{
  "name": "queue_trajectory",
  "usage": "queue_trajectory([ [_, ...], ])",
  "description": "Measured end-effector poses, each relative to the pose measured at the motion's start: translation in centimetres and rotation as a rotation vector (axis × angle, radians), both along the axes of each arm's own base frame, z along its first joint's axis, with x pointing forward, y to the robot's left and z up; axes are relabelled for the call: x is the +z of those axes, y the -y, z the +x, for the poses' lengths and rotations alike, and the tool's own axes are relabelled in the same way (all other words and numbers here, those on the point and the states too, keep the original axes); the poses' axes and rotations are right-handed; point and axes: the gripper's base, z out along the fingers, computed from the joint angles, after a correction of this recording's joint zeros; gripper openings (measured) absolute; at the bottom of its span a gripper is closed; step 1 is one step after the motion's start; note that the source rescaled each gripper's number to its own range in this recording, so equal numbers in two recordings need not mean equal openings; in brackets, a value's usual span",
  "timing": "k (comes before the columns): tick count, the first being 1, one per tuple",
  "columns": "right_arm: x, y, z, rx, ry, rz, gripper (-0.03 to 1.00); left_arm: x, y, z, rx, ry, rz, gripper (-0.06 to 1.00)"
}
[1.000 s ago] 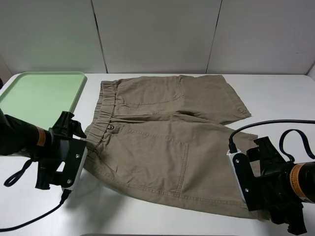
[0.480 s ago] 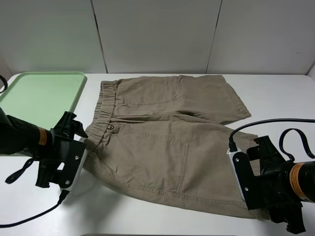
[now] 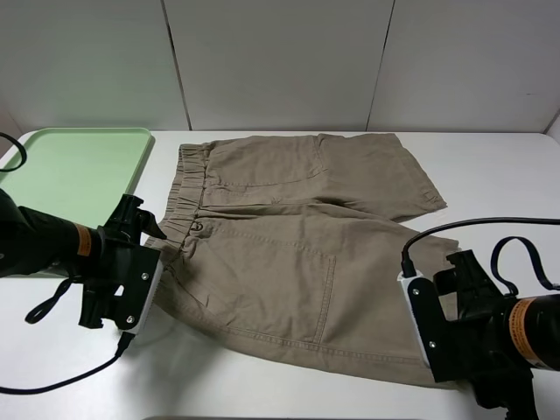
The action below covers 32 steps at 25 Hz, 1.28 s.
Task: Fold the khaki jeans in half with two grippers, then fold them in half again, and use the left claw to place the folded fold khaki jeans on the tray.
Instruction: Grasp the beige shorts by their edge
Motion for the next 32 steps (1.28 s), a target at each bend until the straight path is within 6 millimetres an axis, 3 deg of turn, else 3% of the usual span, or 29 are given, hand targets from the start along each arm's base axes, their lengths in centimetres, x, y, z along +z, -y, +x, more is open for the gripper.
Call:
queue_trajectory([
  [23, -0.8, 0.3, -1.1, -0.077, -0.077, 0.037, 0.92, 0.0, 0.2, 0.2, 0.009, 0.019, -0.032, 0.88],
  [28, -0.9, 0.3, -1.1, -0.02, -0.075, 0.01, 0.92, 0.0, 0.2, 0.2, 0.018, 0.021, -0.039, 0.88],
  [32, -2.2, 0.4, -1.2, 0.065, -0.13, -0.083, 0.92, 0.0, 0.2, 0.2, 0.019, 0.021, -0.039, 0.88],
])
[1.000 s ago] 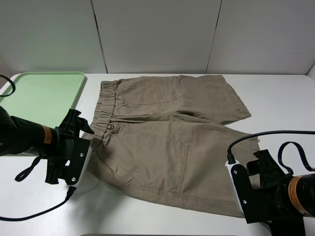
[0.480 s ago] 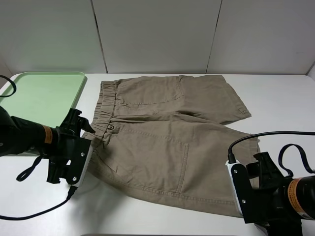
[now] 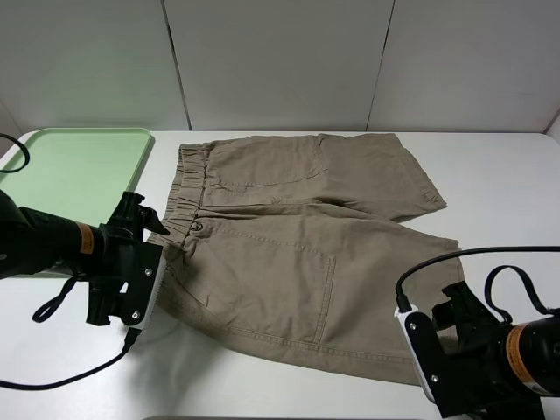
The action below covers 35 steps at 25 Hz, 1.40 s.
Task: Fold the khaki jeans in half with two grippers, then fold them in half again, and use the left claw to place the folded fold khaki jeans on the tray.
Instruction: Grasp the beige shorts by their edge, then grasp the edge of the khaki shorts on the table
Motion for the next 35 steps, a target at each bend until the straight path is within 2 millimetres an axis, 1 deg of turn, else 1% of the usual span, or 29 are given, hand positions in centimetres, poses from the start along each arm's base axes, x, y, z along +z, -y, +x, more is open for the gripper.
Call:
queue_trajectory([
  [3, -0.4, -0.4, 0.4, 0.044, -0.016, -0.038, 0.92, 0.0, 0.0, 0.0, 0.001, 0.0, 0.0, 0.88],
  [7, -0.5, -0.9, 1.0, 0.055, -0.009, -0.052, 0.92, 0.0, 0.0, 0.0, 0.0, 0.0, 0.0, 0.88],
  [12, -0.5, -0.9, 1.2, 0.039, 0.001, -0.051, 0.86, 0.0, 0.0, 0.0, -0.001, 0.0, 0.001, 0.85],
  [16, -0.4, -1.0, 1.4, 0.028, 0.019, -0.044, 0.85, 0.0, 0.0, 0.0, -0.001, 0.002, -0.001, 0.85],
  [17, -0.5, -1.0, 1.4, 0.024, 0.023, -0.044, 0.82, 0.0, 0.0, 0.0, 0.0, 0.003, -0.002, 0.85],
  [19, -0.5, -1.0, 1.5, 0.025, 0.029, -0.045, 0.7, 0.0, 0.0, 0.0, 0.0, 0.003, -0.002, 0.81],
  [22, -0.7, -0.8, 1.4, 0.025, 0.028, -0.061, 0.36, 0.0, 0.0, 0.0, 0.0, 0.003, -0.002, 0.71],
  [24, -0.8, -0.8, 1.4, 0.032, 0.024, -0.065, 0.13, 0.0, 0.0, 0.0, 0.0, 0.004, -0.003, 0.59],
  [25, -0.8, -0.8, 1.4, 0.032, 0.025, -0.065, 0.05, 0.0, 0.0, 0.0, 0.0, 0.003, -0.003, 0.53],
  [26, -0.8, -0.8, 1.4, 0.03, 0.025, -0.065, 0.01, 0.0, 0.0, 0.0, 0.0, 0.003, -0.003, 0.45],
  [30, -0.8, -0.8, 1.5, 0.023, 0.03, -0.07, 0.0, 0.0, 0.0, 0.0, 0.001, -0.004, 0.004, 0.12],
  [31, -0.7, -0.9, 1.7, 0.014, 0.036, -0.07, 0.0, 0.0, -0.1, 0.0, 0.002, -0.006, 0.007, 0.05],
  [33, -0.4, -1.1, 2.3, -0.038, 0.055, -0.068, 0.0, -0.1, -0.1, -0.1, 0.002, -0.01, 0.01, 0.0],
  [35, -0.1, -1.4, 2.8, -0.098, 0.077, -0.058, 0.0, -0.1, -0.2, -0.1, 0.004, -0.016, 0.018, 0.0],
])
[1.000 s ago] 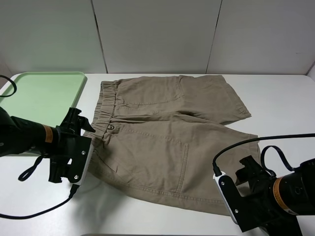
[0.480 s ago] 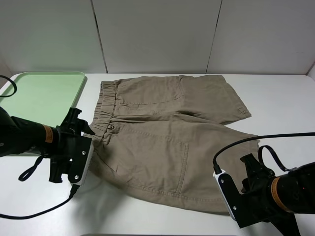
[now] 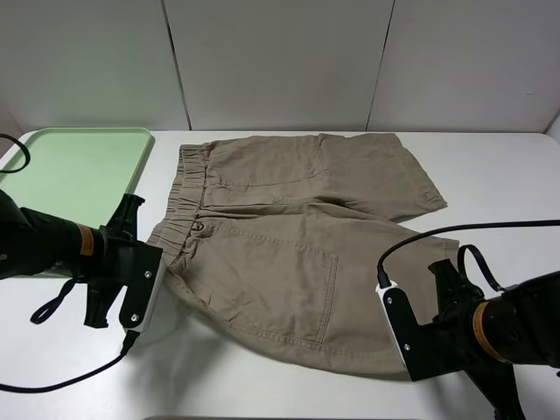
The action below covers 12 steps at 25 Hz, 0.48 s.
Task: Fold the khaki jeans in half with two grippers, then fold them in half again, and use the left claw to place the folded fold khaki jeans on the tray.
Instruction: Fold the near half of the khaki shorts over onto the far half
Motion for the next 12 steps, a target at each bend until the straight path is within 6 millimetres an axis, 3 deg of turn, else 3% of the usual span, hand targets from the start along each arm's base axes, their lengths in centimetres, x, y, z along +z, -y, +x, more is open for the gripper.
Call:
queue_trajectory([
  [7, 2.1, -0.5, 0.6, -0.1, 0.088, 0.127, 0.0, 2.2, -0.5, -0.4, 0.047, 0.025, 0.004, 0.0],
  [12, 4.9, -0.7, 0.6, -0.232, 0.182, 0.321, 0.0, 5.2, -0.6, -0.6, 0.218, 0.083, -0.149, 0.0],
])
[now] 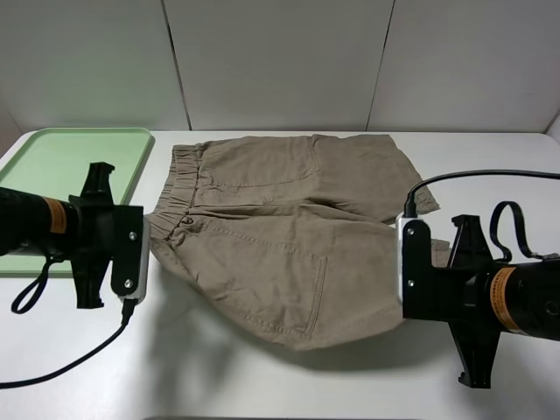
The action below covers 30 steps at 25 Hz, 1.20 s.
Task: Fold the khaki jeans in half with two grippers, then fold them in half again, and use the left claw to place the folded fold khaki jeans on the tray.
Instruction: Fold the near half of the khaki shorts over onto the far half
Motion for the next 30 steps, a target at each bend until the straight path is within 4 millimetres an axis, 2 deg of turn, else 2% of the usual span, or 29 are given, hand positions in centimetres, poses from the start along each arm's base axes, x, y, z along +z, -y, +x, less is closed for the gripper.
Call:
queue_trajectory([
  [6, 3.6, -0.9, 1.7, -0.248, 0.079, 0.215, 0.0, 2.0, -0.1, -0.3, 0.191, 0.005, -0.188, 0.0],
  [9, 5.1, -1.1, 3.2, -0.361, 0.11, 0.286, 0.0, 2.2, -0.2, -0.4, 0.31, -0.037, -0.28, 0.0],
  [13, 6.7, -0.3, 5.6, -0.546, 0.138, 0.404, 0.0, 2.2, -0.3, -0.4, 0.466, -0.101, -0.398, 0.0],
  [16, 7.8, 0.4, 7.4, -0.633, 0.159, 0.488, 0.0, 2.3, -0.2, -0.4, 0.516, -0.116, -0.456, 0.0],
  [21, 8.6, 1.4, 9.4, -0.677, 0.17, 0.601, 0.0, 2.8, 0.1, 0.1, 0.587, -0.119, -0.583, 0.0],
  [24, 8.6, 2.0, 10.4, -0.716, 0.167, 0.633, 0.0, 3.8, 0.1, 1.0, 0.648, -0.103, -0.661, 0.0],
  [30, 7.9, 1.6, 12.7, -0.713, 0.135, 0.661, 0.0, 4.8, -1.9, 2.6, 0.77, -0.046, -0.736, 0.0],
])
